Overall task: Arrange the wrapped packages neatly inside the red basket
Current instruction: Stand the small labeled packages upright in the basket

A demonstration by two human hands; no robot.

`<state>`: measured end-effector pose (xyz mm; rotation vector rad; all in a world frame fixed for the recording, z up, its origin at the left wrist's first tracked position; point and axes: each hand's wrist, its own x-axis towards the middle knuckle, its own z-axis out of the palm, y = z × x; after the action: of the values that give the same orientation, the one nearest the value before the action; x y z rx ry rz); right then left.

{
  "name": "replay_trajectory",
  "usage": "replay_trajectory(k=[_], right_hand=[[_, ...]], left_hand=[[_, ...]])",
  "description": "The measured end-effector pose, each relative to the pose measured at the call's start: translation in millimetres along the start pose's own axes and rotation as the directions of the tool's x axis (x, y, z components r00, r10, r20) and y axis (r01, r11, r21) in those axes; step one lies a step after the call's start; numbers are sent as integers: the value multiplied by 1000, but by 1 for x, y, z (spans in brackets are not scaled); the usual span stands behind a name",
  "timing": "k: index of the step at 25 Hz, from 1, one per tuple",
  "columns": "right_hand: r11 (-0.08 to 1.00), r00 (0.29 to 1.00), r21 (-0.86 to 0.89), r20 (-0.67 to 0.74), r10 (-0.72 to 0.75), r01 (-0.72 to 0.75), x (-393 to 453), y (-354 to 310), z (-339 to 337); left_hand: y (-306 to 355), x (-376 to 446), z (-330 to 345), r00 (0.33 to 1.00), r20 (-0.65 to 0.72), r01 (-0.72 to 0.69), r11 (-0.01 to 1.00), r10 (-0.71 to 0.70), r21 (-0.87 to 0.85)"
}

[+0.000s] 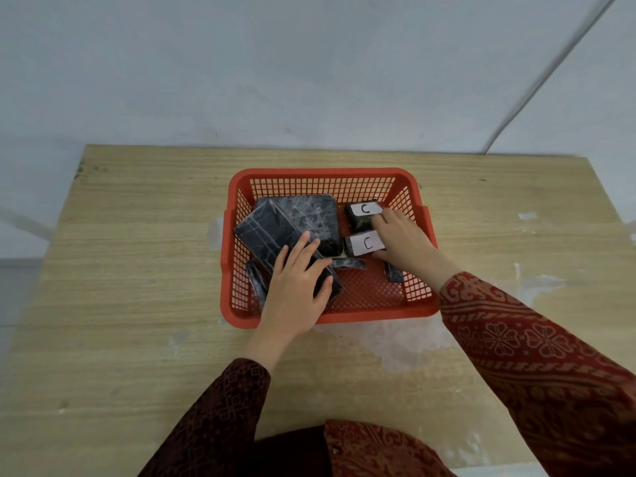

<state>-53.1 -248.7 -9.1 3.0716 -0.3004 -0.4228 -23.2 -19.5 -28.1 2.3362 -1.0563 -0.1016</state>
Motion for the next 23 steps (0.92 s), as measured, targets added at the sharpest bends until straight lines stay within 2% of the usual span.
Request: replay_trajectory(k=[3, 8, 12, 17, 23], right_hand=[[997, 997, 22, 12, -72, 71, -1, -5, 6], [995, 998, 80, -1, 61, -61, 9, -11, 9], [992, 995, 82, 6, 98, -99, 9, -15, 6], [906, 939, 247, 75, 335, -343, -19, -9, 1], [903, 919, 183, 155, 363, -388, -31, -31, 11]], left_hand=[[0, 1, 0, 1000, -1, 0, 1000, 0, 2], [0, 1, 0, 1000, 5, 3, 1000, -3, 2], [-1, 1, 0, 1000, 4, 2, 1000, -2, -1], [0, 1, 0, 1000, -5, 3, 1000, -3, -7], [1, 0, -1, 1000, -5, -8, 1000, 8, -14]])
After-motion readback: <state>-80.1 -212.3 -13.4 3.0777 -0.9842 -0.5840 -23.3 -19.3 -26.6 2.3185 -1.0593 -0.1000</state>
